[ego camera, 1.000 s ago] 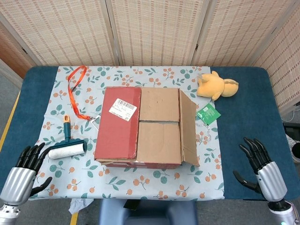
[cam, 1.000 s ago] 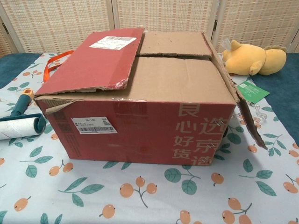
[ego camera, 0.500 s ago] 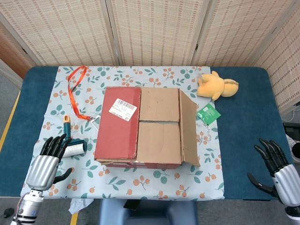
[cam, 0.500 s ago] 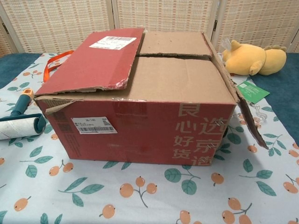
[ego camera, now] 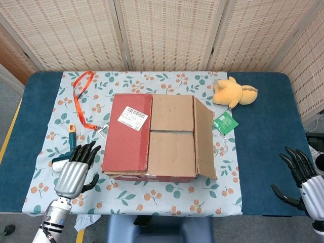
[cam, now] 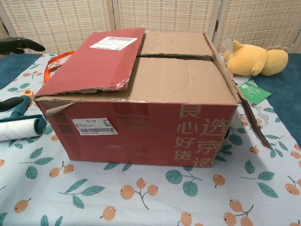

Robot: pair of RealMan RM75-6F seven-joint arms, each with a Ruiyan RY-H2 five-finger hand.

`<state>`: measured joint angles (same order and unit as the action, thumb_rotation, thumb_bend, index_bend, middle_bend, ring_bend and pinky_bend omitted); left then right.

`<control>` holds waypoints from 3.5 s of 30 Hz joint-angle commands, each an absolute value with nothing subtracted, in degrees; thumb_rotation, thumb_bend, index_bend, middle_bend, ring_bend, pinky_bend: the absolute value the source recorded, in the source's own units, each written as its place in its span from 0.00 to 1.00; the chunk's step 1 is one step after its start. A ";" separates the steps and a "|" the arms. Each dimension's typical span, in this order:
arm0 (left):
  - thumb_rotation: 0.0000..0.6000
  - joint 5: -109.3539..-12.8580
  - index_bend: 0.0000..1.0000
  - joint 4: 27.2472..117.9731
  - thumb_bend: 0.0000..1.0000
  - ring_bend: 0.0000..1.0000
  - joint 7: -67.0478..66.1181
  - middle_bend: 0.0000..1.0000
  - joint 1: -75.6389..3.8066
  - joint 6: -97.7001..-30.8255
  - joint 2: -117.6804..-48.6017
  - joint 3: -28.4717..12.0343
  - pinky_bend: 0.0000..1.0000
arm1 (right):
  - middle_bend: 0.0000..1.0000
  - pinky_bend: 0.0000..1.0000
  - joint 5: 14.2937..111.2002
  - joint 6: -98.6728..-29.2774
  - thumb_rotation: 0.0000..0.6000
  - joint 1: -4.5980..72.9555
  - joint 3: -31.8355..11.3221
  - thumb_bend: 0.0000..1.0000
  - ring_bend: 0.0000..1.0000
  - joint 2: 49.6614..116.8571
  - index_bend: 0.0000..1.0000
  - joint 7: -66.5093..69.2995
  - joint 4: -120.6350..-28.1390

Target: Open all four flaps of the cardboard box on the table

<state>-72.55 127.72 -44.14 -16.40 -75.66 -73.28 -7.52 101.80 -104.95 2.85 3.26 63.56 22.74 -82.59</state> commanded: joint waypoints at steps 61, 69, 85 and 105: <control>1.00 -82.00 0.00 112.89 0.47 0.00 -75.53 0.00 -29.34 -94.44 -101.05 -6.92 0.00 | 0.00 0.00 104.29 -108.83 1.00 -1.41 2.25 0.37 0.00 62.07 0.00 26.93 -81.91; 1.00 -90.47 0.00 109.96 0.47 0.00 -78.37 0.00 -29.00 -95.32 -101.37 -6.89 0.00 | 0.00 0.00 103.64 -107.35 1.00 -1.54 2.37 0.37 0.00 61.75 0.00 25.23 -82.97; 1.00 -92.97 0.00 115.61 0.47 0.00 -86.01 0.00 -21.15 -99.83 -97.31 -9.32 0.00 | 0.00 0.00 103.86 -107.12 1.00 -2.03 2.35 0.37 0.00 61.42 0.00 23.66 -83.88; 1.00 -87.43 0.00 122.92 0.47 0.00 -43.45 0.00 -9.39 -93.19 -70.33 -0.99 0.00 | 0.00 0.00 106.49 -89.02 1.00 8.68 -0.03 0.37 0.00 52.23 0.00 8.58 -101.11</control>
